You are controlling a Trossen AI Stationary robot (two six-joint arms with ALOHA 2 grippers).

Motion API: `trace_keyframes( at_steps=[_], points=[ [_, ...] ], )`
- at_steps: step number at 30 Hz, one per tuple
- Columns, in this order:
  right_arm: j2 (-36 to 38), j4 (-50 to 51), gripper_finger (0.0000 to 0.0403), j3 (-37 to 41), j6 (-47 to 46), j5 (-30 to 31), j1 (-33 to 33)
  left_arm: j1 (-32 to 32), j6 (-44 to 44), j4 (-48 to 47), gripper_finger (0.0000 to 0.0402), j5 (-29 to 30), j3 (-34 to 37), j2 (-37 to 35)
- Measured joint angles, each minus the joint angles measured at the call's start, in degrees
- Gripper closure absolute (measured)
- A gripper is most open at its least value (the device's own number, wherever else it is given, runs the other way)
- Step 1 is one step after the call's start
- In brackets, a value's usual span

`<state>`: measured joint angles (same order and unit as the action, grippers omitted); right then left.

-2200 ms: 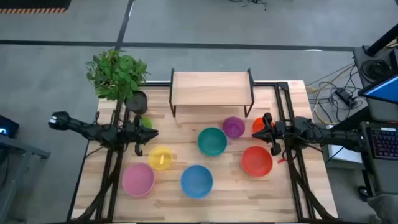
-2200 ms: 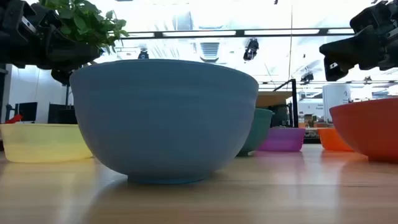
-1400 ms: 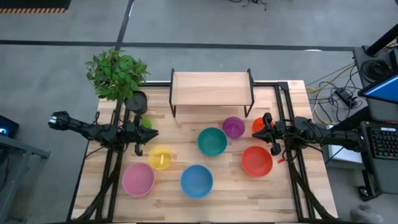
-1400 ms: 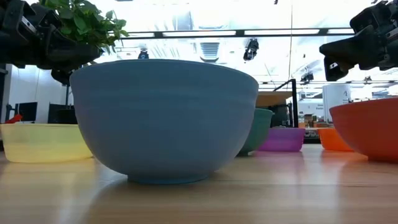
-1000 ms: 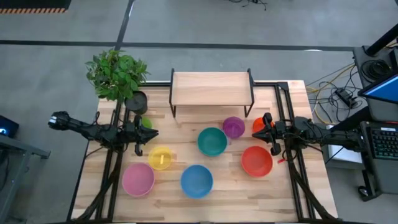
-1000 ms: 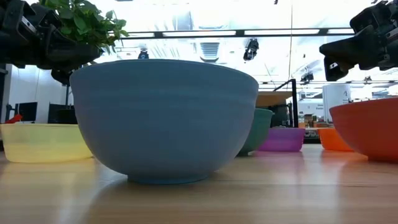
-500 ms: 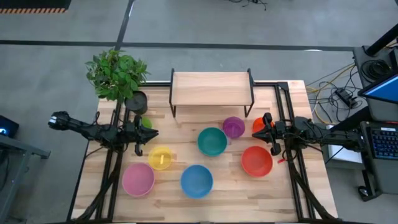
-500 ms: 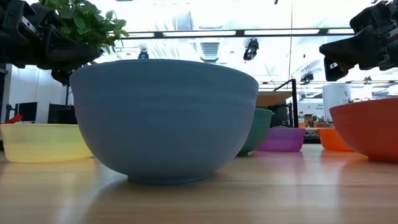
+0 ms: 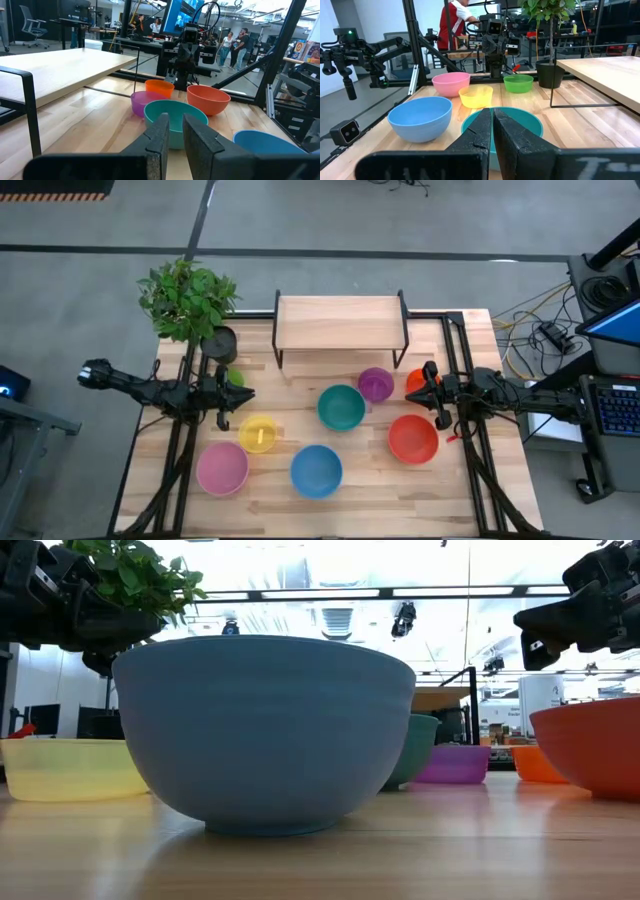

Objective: Place and stack bowls onto a shelf

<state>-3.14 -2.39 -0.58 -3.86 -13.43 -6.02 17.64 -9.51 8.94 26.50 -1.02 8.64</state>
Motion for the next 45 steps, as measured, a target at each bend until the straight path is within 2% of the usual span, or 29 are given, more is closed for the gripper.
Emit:
trace_keyframes(
  at_steps=[17,23,28,32,37,42,45],
  points=[
    [0.0,-2.4,0.0394,0.0,0.0,0.0,0.0,0.0,0.0,1.6,0.0364,0.0,0.0,0.0],
    [0.0,-3.3,0.0394,0.0,-4.1,0.0,0.0,0.0,-8.7,14.3,0.0364,0.0,0.0,0.0],
    [0.0,-8.0,0.0394,0.0,-9.6,0.0,0.0,0.0,-9.5,23.4,0.0364,0.0,0.0,0.1],
    [0.0,-10.6,0.0394,0.0,-18.4,2.0,0.0,0.0,-6.4,26.6,0.0364,-0.1,0.0,0.6],
    [-1.3,-9.9,0.0394,-1.1,-23.7,6.0,0.0,0.0,-4.5,28.3,0.0364,-0.2,0.0,2.9],
    [-6.3,-10.0,0.0394,-6.7,-25.5,8.3,0.0,0.0,-0.3,37.0,0.0364,-0.2,0.0,6.7],
    [-11.4,-5.9,0.0394,-11.6,-25.1,10.6,0.0,0.0,2.1,43.6,0.0364,-0.2,0.0,8.9]
  ],
)
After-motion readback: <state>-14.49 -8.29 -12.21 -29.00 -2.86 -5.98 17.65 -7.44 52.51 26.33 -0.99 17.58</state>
